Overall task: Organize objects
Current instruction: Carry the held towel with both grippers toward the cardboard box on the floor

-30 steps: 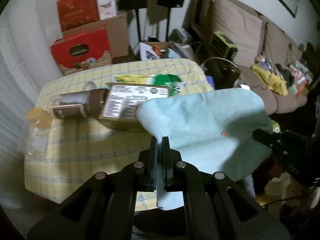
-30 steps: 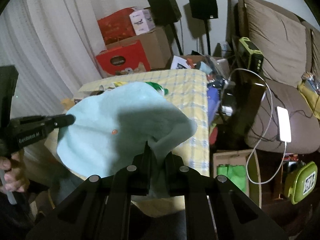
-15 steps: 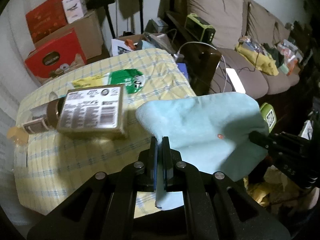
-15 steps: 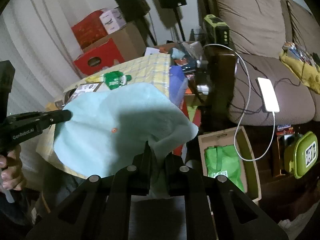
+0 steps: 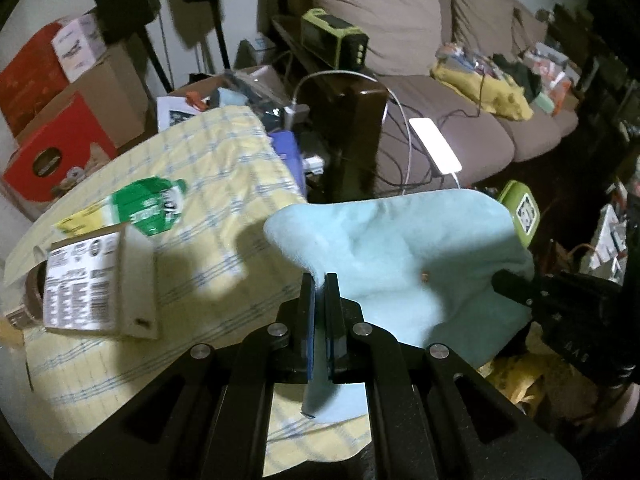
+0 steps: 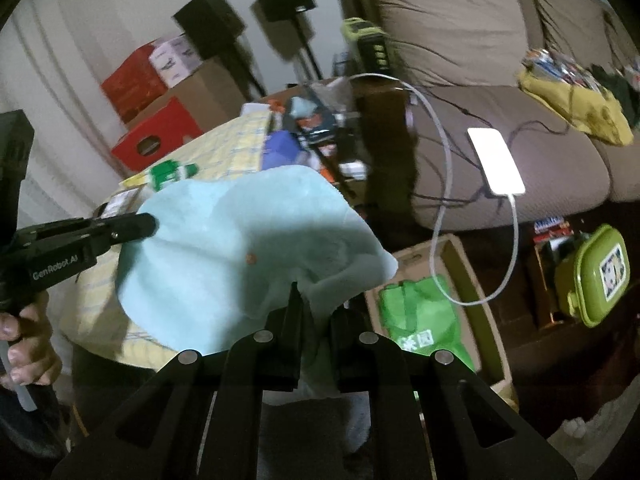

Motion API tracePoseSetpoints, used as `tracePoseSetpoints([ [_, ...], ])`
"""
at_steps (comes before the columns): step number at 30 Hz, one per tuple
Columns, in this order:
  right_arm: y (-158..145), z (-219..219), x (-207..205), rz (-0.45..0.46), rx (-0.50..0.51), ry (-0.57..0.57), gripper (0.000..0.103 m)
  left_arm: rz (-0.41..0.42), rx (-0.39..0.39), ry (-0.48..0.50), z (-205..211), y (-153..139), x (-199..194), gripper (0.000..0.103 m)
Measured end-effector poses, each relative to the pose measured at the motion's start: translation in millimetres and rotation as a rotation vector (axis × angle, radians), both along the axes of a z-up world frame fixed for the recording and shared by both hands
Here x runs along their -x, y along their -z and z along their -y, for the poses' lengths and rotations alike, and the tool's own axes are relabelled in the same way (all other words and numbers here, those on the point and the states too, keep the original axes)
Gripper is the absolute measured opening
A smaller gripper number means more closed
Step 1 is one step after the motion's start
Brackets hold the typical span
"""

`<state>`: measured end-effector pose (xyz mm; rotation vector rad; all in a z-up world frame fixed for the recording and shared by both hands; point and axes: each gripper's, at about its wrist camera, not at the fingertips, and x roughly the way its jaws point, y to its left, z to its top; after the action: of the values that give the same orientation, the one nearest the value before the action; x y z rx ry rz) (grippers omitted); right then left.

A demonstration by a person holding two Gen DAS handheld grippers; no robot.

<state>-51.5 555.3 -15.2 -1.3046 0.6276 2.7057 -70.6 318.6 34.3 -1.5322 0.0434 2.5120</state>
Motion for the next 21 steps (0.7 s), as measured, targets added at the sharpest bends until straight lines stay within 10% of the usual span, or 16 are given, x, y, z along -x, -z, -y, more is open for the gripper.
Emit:
tracePoseSetpoints([
  [21, 56, -74, -26, 0.077, 0.115, 0.151, 0.010, 0.114, 0.081, 0.102, -105, 69, 45, 0.004],
])
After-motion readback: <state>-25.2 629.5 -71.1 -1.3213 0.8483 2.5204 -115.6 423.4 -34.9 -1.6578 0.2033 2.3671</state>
